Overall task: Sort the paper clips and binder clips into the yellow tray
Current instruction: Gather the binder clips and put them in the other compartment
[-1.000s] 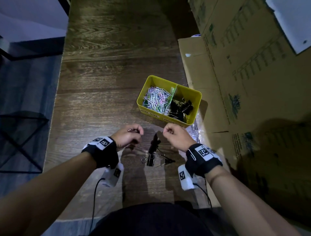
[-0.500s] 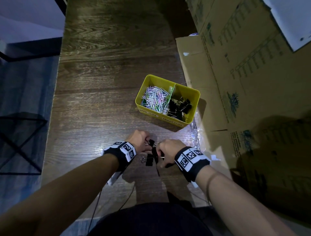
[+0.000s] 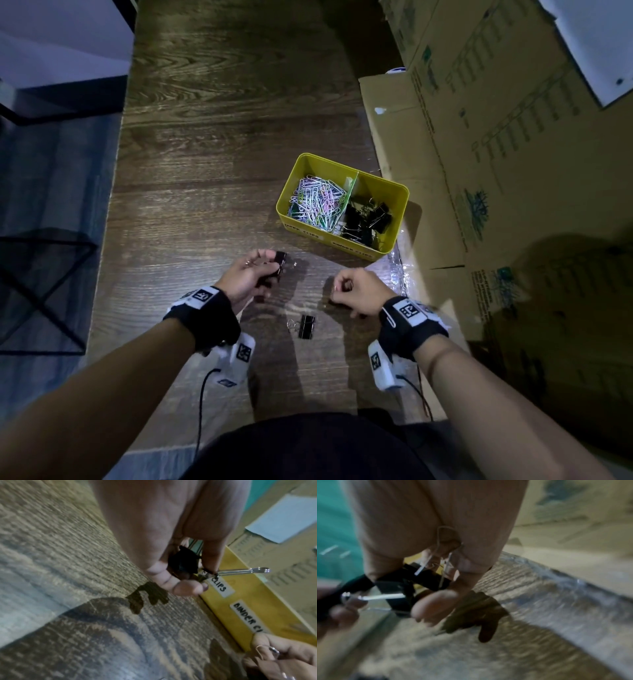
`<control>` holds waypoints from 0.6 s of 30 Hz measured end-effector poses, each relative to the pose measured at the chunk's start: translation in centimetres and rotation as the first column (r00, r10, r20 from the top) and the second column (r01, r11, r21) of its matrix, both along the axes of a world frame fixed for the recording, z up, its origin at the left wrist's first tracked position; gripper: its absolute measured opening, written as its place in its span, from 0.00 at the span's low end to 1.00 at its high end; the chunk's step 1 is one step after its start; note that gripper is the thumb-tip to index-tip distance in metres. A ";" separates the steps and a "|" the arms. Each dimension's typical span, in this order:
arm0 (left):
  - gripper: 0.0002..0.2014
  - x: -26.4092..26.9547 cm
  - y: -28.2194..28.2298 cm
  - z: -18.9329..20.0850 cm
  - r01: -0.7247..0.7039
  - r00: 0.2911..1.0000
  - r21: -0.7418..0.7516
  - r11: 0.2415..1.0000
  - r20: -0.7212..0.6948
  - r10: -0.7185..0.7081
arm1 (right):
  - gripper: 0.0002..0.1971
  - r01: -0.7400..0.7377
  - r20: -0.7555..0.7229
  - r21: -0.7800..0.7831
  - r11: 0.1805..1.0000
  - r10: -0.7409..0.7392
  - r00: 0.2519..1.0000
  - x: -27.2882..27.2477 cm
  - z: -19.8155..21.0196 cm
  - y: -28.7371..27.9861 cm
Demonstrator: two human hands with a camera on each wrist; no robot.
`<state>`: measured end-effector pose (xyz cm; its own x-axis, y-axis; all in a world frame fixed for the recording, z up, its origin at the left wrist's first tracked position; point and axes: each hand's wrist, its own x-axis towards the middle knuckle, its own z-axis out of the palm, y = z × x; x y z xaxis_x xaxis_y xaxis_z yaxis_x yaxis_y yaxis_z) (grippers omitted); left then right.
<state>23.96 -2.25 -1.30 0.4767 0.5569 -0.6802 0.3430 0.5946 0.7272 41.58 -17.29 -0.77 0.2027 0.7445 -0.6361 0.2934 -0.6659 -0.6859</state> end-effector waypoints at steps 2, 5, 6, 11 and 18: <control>0.15 -0.1 0.2 1.1 -0.039 0.992 -0.155 0.987 0.111 0.057 | 0.12 0.216 -0.217 -0.003 0.976 -0.212 0.953 0.1 0.4 0.3; 0.16 -0.1 0.3 2.5 -0.049 0.976 -0.275 0.960 0.192 0.105 | 0.13 0.434 -0.489 -0.029 0.901 -0.391 0.780 0.1 1.5 0.9; 0.15 -0.1 0.3 2.9 -0.036 0.969 -0.303 0.952 0.221 0.107 | 0.13 0.466 -0.539 -0.022 0.884 -0.403 0.740 0.2 1.9 1.0; 0.11 0.6 -0.2 3.0 0.071 0.967 -0.239 0.968 0.254 -0.008 | 0.10 0.501 -0.609 0.021 0.865 -0.386 0.692 0.4 2.6 0.8; 0.27 1.1 -0.9 2.6 0.156 0.956 -0.280 0.947 0.282 -0.074 | 0.12 0.522 -0.550 -0.009 0.853 -0.440 0.710 0.6 2.2 -0.3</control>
